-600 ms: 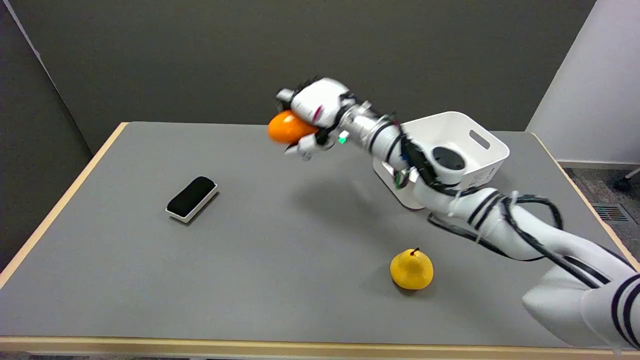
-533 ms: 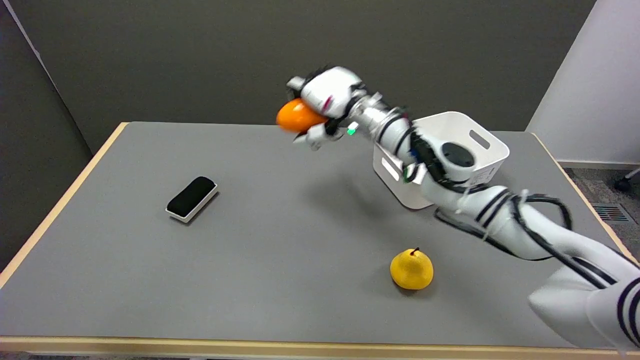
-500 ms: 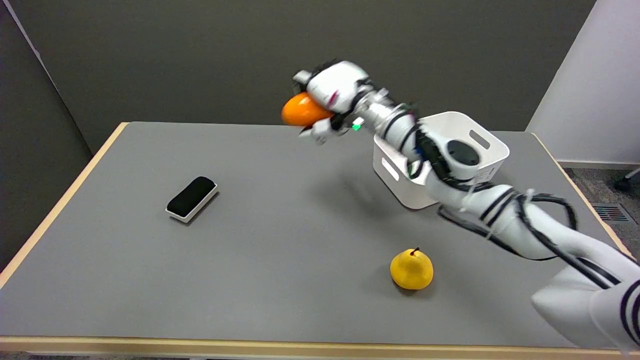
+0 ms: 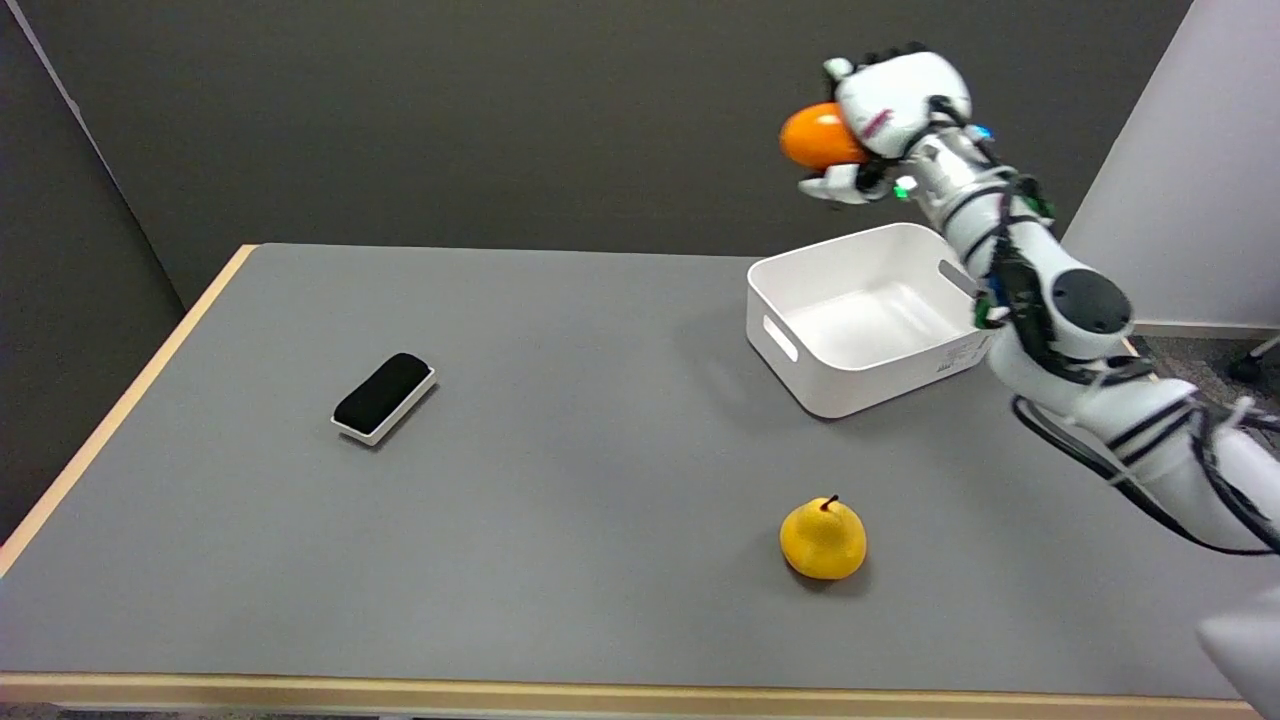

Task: Place mango into white box.

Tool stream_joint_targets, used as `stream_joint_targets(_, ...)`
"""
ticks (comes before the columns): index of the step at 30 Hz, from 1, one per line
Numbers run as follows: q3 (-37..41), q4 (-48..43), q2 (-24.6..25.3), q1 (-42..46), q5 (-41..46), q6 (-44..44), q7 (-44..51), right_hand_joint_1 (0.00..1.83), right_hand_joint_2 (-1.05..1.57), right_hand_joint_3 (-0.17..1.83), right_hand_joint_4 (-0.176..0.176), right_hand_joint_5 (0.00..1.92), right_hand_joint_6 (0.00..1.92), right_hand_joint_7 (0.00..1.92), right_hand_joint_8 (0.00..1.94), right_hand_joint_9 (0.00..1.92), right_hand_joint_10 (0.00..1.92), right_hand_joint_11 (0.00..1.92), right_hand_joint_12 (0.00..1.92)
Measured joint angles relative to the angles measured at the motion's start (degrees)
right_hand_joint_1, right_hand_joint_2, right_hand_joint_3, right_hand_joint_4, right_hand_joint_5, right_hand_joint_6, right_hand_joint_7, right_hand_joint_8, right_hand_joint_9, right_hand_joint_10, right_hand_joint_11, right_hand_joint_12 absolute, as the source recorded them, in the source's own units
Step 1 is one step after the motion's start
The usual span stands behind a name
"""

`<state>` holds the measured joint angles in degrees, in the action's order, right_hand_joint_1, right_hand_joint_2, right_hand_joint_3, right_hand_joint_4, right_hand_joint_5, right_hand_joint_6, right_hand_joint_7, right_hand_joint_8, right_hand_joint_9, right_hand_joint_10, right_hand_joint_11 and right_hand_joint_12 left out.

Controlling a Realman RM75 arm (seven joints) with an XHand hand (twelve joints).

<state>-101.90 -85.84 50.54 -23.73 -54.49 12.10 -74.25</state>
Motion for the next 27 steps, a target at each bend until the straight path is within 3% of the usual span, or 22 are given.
stream_joint_targets(2,1.7,-0.8,-1.0,2.1,0.0,1.4,-0.1,1.21,1.08,0.35,-0.176,0.61,1.4,0.88,1.43,0.91,1.35,0.9,1.92)
stream_joint_targets(9,4.7,-1.6,-3.2,8.3,-0.1,4.7,-1.1,1.21,1.04,0.43,-0.176,0.62,1.42,0.89,1.44,0.88,1.43,0.92,1.92)
stream_joint_targets(14,4.2,0.2,-3.3,10.4,-0.1,5.4,-2.3,1.21,1.06,0.38,-0.176,0.62,1.4,0.89,1.43,0.91,1.37,0.91,1.92)
stream_joint_targets(16,3.8,1.9,-3.0,10.9,0.1,5.4,-2.9,1.19,1.1,0.33,-0.176,0.68,1.45,0.76,1.47,0.88,1.42,0.91,1.92)
stream_joint_targets(17,3.6,2.8,-2.8,11.1,0.3,5.4,-3.1,1.09,1.03,0.47,-0.118,0.63,1.38,0.75,1.39,0.85,1.4,0.87,1.89)
stream_joint_targets(18,3.4,3.8,-2.5,11.2,0.6,5.4,-3.3,0.92,0.89,0.73,-0.01,0.53,1.23,0.77,1.23,0.79,1.35,0.8,1.84)
stream_joint_targets(19,3.2,4.6,-2.3,11.3,0.9,5.3,-3.6,0.76,0.8,0.88,0.051,0.43,1.01,0.72,1.01,0.7,1.25,0.7,1.76)
stream_joint_targets(21,2.9,6.4,-1.6,11.5,1.9,5.1,-4.0,0.52,0.72,0.9,0.063,0.26,0.51,0.46,0.51,0.44,0.97,0.46,1.58)
stream_joint_targets(25,2.5,9.3,-0.4,11.7,4.3,4.8,-4.9,0.3,0.61,0.92,0.068,0.12,0.34,0.18,0.29,0.17,0.68,0.2,1.39)
stream_joint_targets(27,2.4,10.5,0.0,11.7,5.5,4.7,-5.6,0.26,0.62,0.87,0.067,0.08,0.32,0.09,0.25,0.1,0.63,0.15,1.35)
